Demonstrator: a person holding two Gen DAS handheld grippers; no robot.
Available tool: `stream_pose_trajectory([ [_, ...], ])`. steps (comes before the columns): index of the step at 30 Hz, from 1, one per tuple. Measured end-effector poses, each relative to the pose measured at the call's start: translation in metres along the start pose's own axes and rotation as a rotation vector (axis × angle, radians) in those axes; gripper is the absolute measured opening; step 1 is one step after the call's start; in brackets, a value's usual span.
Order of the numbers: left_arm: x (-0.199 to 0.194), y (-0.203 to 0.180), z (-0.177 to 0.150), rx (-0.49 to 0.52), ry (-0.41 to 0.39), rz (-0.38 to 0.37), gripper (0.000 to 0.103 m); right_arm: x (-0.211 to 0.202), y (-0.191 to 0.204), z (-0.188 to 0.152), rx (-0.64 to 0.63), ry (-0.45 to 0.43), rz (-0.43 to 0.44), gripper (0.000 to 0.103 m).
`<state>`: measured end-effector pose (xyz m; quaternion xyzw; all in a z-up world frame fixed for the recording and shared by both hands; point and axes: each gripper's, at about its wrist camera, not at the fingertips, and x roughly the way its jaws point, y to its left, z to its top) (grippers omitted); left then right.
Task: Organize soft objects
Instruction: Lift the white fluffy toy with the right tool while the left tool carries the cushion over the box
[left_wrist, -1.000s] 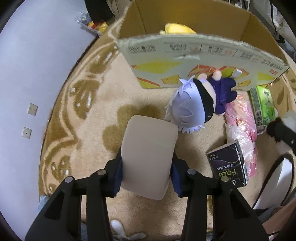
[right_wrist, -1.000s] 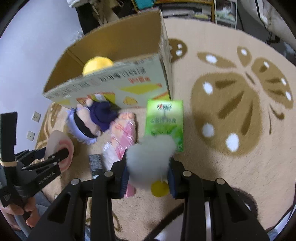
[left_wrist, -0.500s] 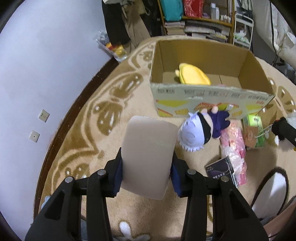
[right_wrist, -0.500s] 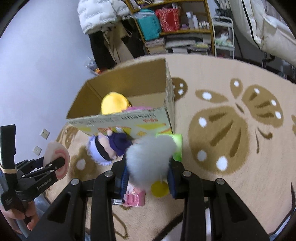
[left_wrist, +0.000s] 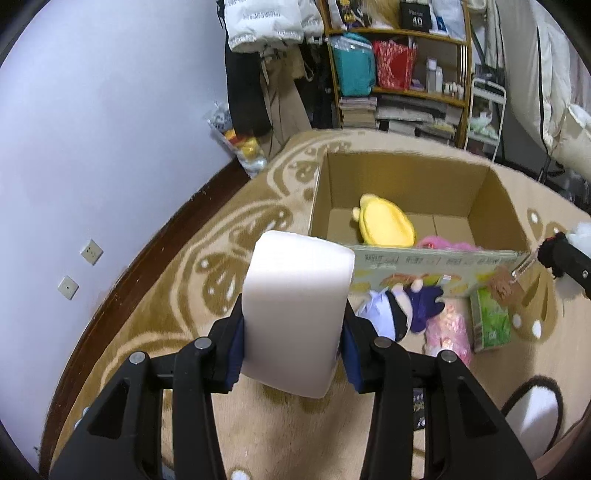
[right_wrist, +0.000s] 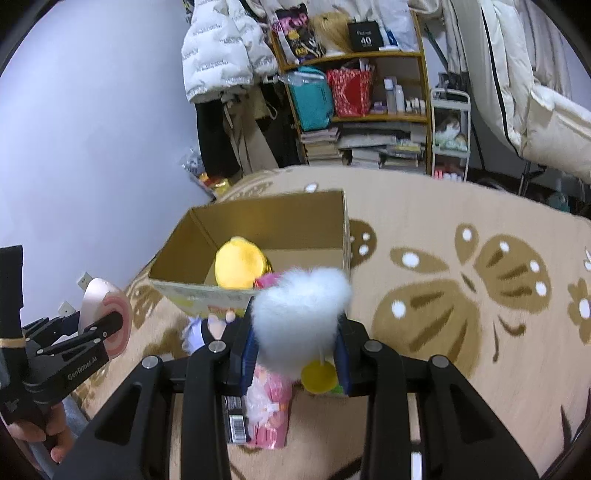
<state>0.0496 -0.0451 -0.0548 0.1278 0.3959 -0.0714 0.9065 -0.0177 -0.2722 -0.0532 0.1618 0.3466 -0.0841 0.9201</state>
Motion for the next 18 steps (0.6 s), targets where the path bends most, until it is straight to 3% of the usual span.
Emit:
stream_pose_trajectory([
  [11, 0.004, 0.004, 0.028, -0.039, -0.066, -0.016, 0.042, -0.002, 0.012, 0.037, -0.084, -0.085, 0.002, 0.036],
  [18, 0.008, -0.012, 0.054, 0.025, -0.130, -0.005, 0.042, 0.011, 0.016, 0.059, -0.124, -0.115, 0.010, 0.036],
])
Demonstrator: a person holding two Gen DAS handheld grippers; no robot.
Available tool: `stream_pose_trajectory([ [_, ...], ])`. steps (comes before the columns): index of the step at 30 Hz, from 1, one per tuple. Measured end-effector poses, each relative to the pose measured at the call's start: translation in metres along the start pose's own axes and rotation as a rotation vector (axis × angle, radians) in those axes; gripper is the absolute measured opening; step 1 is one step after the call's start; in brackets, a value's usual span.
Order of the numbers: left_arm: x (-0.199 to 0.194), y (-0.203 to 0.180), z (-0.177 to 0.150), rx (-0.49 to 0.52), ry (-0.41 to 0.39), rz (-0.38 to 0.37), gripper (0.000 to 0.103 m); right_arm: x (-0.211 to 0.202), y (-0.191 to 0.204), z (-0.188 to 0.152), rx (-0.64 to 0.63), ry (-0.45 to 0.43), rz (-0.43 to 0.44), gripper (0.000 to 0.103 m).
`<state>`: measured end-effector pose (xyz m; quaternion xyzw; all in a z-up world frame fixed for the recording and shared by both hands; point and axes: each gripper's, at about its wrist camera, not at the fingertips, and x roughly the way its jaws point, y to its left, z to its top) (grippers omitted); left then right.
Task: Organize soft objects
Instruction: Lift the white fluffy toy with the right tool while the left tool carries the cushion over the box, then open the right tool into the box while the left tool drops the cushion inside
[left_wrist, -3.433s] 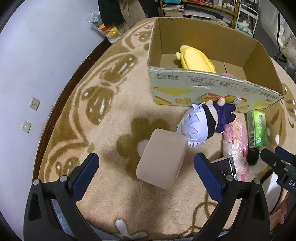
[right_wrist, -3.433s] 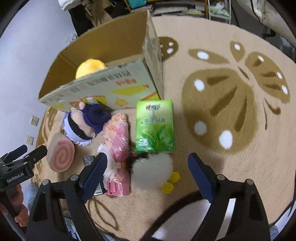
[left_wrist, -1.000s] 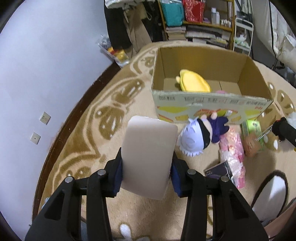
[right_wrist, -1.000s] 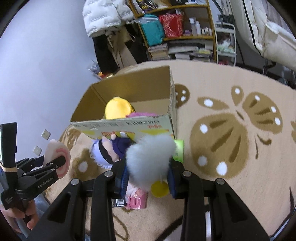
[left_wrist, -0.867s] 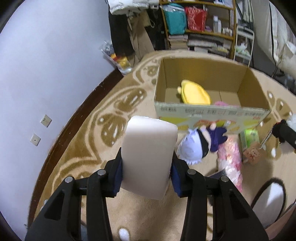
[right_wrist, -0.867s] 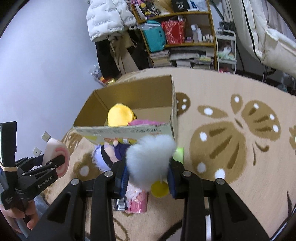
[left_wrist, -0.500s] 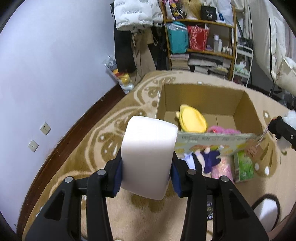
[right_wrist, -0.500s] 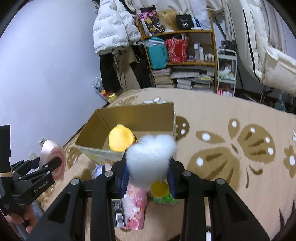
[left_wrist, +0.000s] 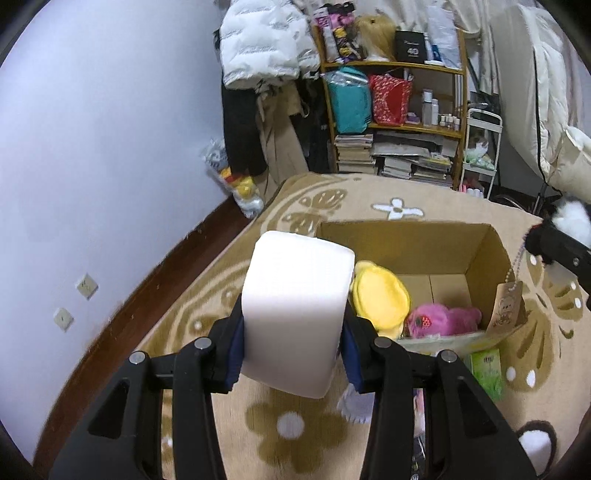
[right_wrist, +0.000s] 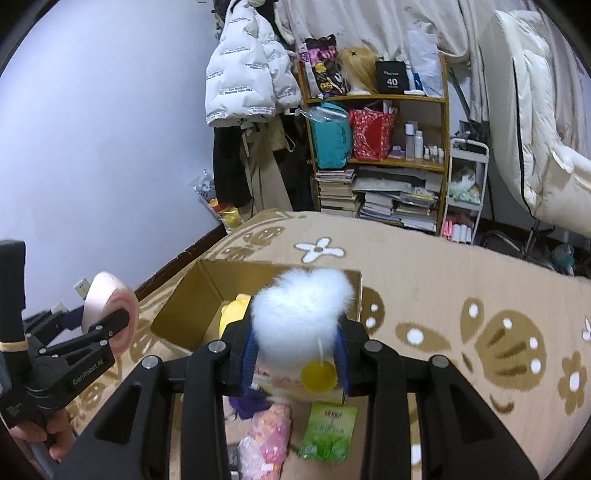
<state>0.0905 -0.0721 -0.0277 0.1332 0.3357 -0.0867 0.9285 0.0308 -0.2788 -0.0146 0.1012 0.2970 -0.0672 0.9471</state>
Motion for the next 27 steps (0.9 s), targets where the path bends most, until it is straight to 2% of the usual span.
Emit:
stream_pose_trajectory([
  [7, 0.015, -0.019, 0.015, 0.052, -0.019, 0.002, 0.042, 0.023, -0.002, 0.015, -0.024, -0.017, -0.012, 0.036],
  [13, 0.036, -0.030, 0.022, 0.083, -0.012, 0.012, 0.042, 0.049, -0.007, 0.019, -0.022, 0.002, -0.022, 0.036],
  [20, 0.058, -0.036, 0.026, 0.079, 0.011, -0.001, 0.043, 0.072, -0.008, 0.009, -0.041, 0.039, -0.059, 0.037],
  [27, 0.078, -0.037, 0.028, 0.058, 0.045, -0.045, 0.043, 0.092, -0.011, -0.007, -0.050, 0.101, -0.067, 0.037],
])
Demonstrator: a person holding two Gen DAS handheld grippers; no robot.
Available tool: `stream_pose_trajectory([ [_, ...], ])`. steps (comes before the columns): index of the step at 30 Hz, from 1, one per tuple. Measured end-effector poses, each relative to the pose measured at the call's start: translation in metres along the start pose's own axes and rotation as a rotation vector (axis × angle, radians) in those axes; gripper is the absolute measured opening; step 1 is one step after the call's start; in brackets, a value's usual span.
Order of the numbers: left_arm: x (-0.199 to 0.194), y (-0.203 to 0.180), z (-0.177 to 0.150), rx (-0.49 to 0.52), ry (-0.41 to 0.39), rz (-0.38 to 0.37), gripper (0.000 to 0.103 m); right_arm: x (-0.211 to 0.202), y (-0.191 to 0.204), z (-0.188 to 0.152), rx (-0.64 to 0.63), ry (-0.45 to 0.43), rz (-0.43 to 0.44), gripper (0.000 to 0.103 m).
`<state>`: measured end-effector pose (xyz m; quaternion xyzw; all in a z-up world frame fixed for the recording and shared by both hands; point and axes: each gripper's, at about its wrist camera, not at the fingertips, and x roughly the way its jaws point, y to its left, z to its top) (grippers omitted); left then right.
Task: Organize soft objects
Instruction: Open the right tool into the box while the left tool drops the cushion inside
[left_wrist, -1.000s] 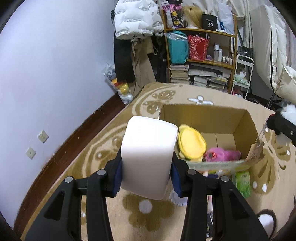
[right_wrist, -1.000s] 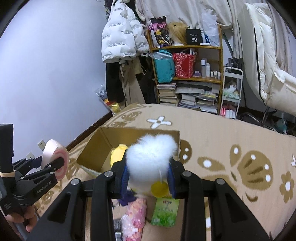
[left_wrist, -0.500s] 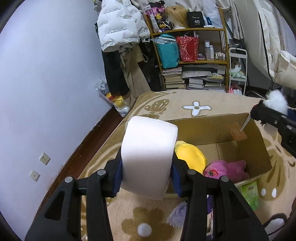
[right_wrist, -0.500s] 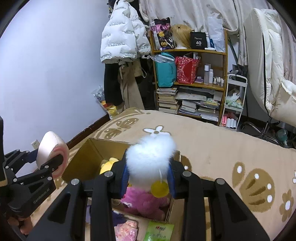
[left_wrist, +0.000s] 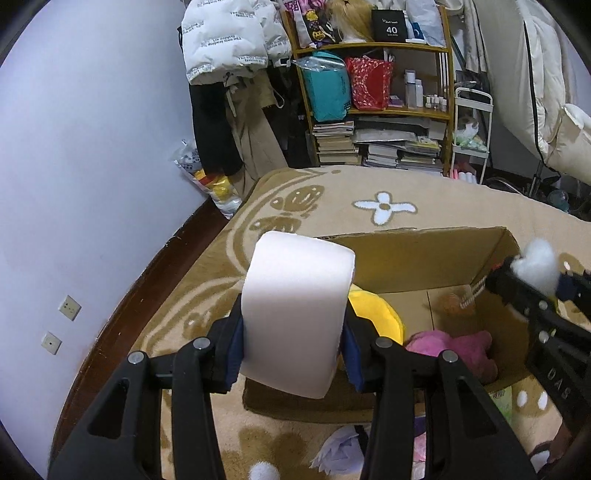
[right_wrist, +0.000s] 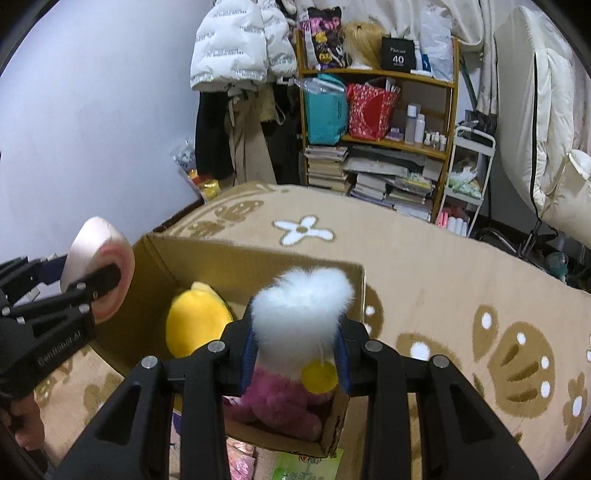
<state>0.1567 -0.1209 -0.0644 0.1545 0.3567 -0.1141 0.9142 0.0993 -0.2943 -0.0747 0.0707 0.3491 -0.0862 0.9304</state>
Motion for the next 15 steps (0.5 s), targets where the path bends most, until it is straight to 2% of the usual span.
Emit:
stream_pose_trajectory([
  [5, 0.010, 0.000, -0.003, -0.021, 0.031, -0.039, 0.045, 0.009, -0.003, -0.005, 0.001, 0.028, -0.002, 0.037],
  [9, 0.015, -0.001, -0.005, -0.021, 0.049, -0.049, 0.050, 0.013, -0.004, -0.007, 0.003, 0.041, -0.012, 0.038],
  [11, 0.015, 0.000, -0.006, -0.023, 0.049, -0.052, 0.050, 0.013, -0.005, -0.008, 0.004, 0.045, -0.013, 0.040],
  [15, 0.012, 0.001, -0.005, -0.025, 0.028, -0.049, 0.057, 0.011, -0.004, -0.011, 0.007, 0.050, -0.009, 0.041],
])
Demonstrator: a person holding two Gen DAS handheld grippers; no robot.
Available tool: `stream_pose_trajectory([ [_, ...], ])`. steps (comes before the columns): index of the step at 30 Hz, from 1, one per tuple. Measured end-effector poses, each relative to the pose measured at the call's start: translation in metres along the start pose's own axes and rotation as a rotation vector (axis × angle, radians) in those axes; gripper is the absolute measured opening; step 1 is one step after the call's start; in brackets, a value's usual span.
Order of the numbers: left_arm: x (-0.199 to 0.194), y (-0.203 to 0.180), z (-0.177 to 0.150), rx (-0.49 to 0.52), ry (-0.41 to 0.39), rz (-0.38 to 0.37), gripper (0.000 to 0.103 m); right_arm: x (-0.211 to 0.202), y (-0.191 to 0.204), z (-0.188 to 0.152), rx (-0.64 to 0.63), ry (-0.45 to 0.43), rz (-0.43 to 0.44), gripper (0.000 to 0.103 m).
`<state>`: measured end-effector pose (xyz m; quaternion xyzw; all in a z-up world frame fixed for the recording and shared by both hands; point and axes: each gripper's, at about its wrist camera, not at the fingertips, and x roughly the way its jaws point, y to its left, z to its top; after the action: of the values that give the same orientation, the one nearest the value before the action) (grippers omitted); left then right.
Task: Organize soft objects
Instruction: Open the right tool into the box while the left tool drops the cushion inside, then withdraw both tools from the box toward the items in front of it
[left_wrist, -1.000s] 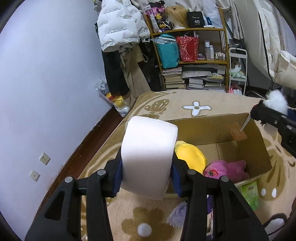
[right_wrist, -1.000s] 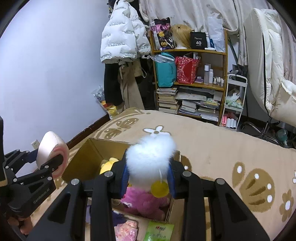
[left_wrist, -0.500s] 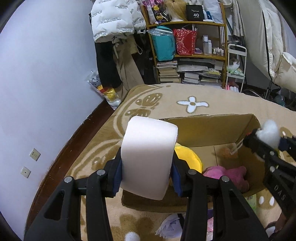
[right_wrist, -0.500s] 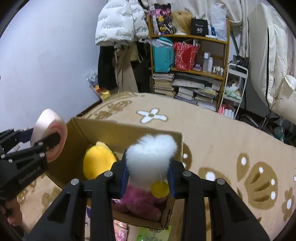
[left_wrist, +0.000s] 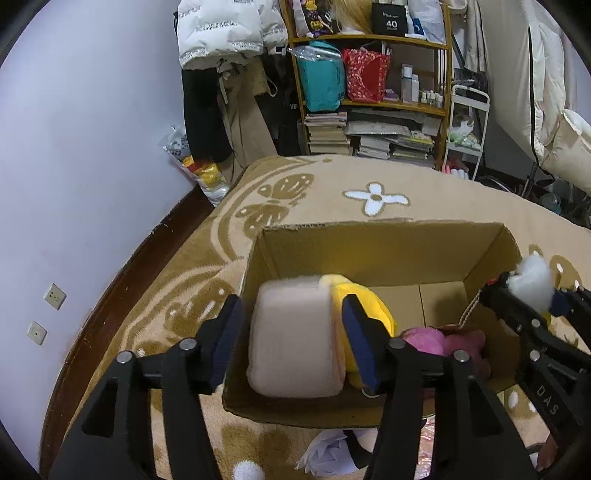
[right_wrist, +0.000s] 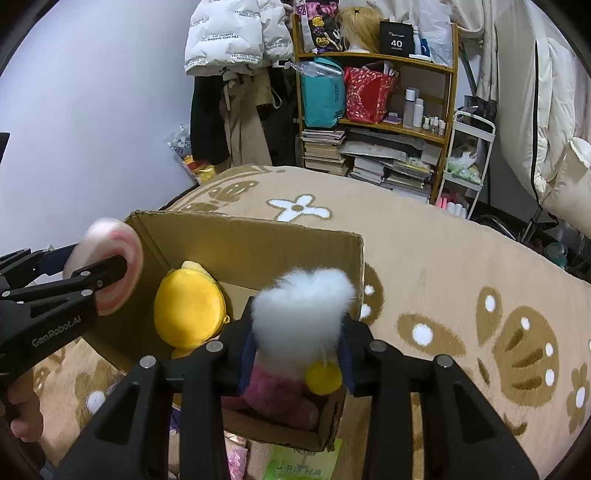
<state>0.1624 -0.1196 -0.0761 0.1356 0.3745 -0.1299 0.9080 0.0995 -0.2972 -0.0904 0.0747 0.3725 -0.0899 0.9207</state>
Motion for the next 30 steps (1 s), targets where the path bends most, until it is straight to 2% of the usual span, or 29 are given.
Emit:
stream_pose_trajectory([
  [3, -0.003, 0.001, 0.002, -0.003, -0.010, -0.004, 0.066, 0.001, 0.001, 0.001, 0.000, 0.009, -0.002, 0.041],
  [5, -0.003, 0.002, 0.002, -0.004, -0.008, -0.004, 0.067, 0.000, 0.002, 0.000, 0.002, 0.011, 0.000, 0.044],
  [7, -0.004, 0.002, 0.001, -0.001, -0.004, 0.003, 0.069, -0.002, 0.002, 0.000, 0.006, 0.009, -0.009, 0.051],
  [11, -0.009, 0.005, 0.000, -0.001, -0.010, 0.016, 0.074, -0.008, 0.001, -0.002, 0.022, 0.003, 0.004, 0.057],
  [12, -0.011, 0.007, 0.000, -0.003, -0.013, 0.017, 0.076, -0.009, 0.001, -0.002, 0.024, 0.004, 0.009, 0.060],
  [15, -0.019, 0.011, 0.000, -0.008, -0.026, 0.017, 0.081, -0.015, 0.002, -0.004, 0.026, -0.006, -0.005, 0.081],
  [18, -0.026, 0.014, -0.001, -0.006, -0.036, 0.022, 0.086, -0.025, 0.003, -0.005, 0.034, -0.027, -0.004, 0.083],
  [22, -0.036, 0.017, -0.004, -0.006, -0.026, 0.026, 0.092, -0.037, 0.002, -0.006, 0.053, -0.037, -0.006, 0.096],
  [25, -0.048, 0.020, -0.008, -0.013, -0.035, 0.034, 0.097, -0.047, 0.002, -0.008, 0.067, -0.048, -0.010, 0.098],
  [27, -0.055, 0.022, -0.010, -0.016, -0.037, 0.034, 0.098, -0.054, 0.001, -0.010, 0.076, -0.048, -0.012, 0.103],
  [30, -0.063, 0.025, -0.012, -0.021, -0.032, 0.026, 0.101, -0.067, 0.001, -0.015, 0.083, -0.061, -0.025, 0.103],
])
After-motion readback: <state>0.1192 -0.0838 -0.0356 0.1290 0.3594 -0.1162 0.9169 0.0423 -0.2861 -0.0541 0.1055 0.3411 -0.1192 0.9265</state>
